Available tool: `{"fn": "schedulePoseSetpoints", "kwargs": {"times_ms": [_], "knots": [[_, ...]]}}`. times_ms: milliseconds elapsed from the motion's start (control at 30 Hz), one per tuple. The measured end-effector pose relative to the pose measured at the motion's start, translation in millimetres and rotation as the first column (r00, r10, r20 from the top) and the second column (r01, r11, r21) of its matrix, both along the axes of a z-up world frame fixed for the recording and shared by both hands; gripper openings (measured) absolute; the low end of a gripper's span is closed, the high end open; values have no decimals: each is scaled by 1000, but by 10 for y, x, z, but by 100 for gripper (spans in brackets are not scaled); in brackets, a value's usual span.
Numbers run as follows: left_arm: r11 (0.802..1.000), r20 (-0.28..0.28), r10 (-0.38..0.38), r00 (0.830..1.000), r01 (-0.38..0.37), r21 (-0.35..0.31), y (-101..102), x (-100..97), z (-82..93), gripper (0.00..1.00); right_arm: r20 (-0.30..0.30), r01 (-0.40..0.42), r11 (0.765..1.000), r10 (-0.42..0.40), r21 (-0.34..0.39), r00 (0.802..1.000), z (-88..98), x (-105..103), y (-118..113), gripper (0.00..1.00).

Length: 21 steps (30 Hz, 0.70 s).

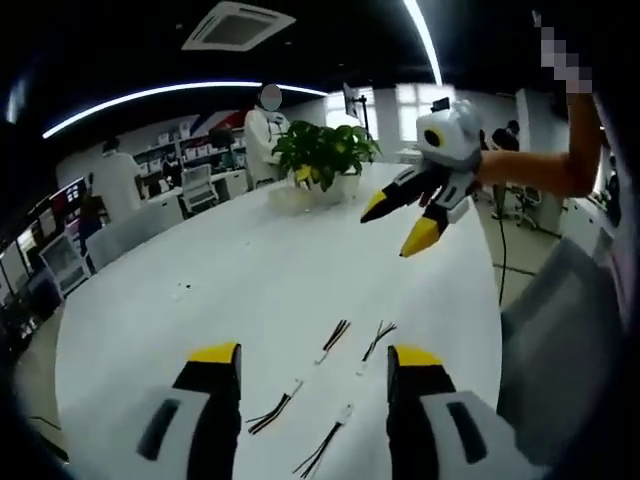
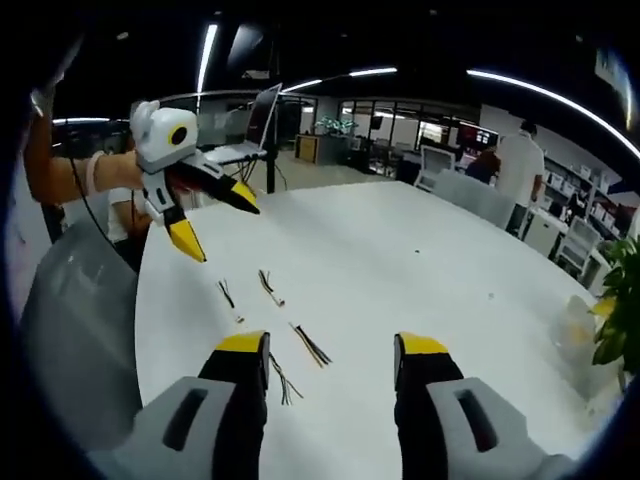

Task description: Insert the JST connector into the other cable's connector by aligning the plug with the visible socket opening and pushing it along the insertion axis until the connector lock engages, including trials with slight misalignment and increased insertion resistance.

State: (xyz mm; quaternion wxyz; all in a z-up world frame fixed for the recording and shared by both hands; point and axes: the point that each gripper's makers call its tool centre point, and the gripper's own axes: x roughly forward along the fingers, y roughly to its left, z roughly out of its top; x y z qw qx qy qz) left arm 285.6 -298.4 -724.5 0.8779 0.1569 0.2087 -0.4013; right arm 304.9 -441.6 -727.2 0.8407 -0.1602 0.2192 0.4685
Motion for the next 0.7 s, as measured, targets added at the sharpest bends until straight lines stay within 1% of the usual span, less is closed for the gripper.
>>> {"fn": "schedulePoseSetpoints", "kwargs": {"times_ms": [33, 67, 100, 133, 167, 200, 233, 267, 333, 367, 433, 500, 567, 633, 700], "knots": [[1000, 1, -13, 1000, 13, 11, -3, -1, -30, 52, -12, -8, 1000, 8, -8, 1000, -31, -3, 11, 48], [999, 1, -24, 1000, 24, 32, 4, 2, -71, 49, -38, -1, 1000, 1, -23, 999, -88, 3, 11, 49], [999, 3, -28, 1000, 28, 35, 3, 9, -85, 47, -56, 8, 999, -10, -38, 998, -132, 8, 4, 50], [999, -7, -36, 999, 36, 36, 3, 17, -114, 46, -55, -12, 999, 10, -45, 998, -177, 16, 33, 52], [999, -19, -36, 999, 36, 20, -3, 25, -121, 46, -46, -28, 999, 26, -43, 999, -197, 18, 61, 51], [999, -34, -37, 999, 37, -10, -21, 35, -126, 46, -44, -47, 998, 45, -41, 998, -221, 14, 101, 49], [999, -39, -38, 999, 37, -20, -21, 47, -130, 45, -43, -69, 997, 67, -33, 997, -235, 0, 139, 47], [999, -35, -34, 999, 33, -33, -18, 77, -128, 45, -34, -107, 994, 107, 1, 994, -228, -19, 221, 45], [999, -48, -28, 998, 28, -18, 19, 117, -178, 44, -44, -121, 992, 122, 34, 992, -240, -15, 282, 41], [1000, -73, -18, 997, 18, -6, 62, 135, -235, 43, -52, -124, 991, 126, 44, 991, -261, 8, 307, 40], [1000, -79, -23, 997, 22, -7, 93, 168, -271, 40, -57, -129, 991, 131, 39, 990, -305, 51, 344, 40], [1000, -88, -24, 996, 23, -14, 110, 170, -283, 35, -60, -173, 985, 174, 21, 983, -348, 46, 381, 35], [999, -101, -31, 994, 29, -18, 136, 186, -336, 29, -48, -187, 982, 188, 29, 981, -356, 66, 416, 31], [999, -104, -45, 993, 44, -16, 128, 198, -346, 27, -36, -206, 978, 208, 34, 978, -373, 91, 453, 29], [998, -108, -55, 993, 55, -8, 125, 206, -375, 27, -32, -224, 974, 226, 41, 974, -392, 109, 489, 28]]}}
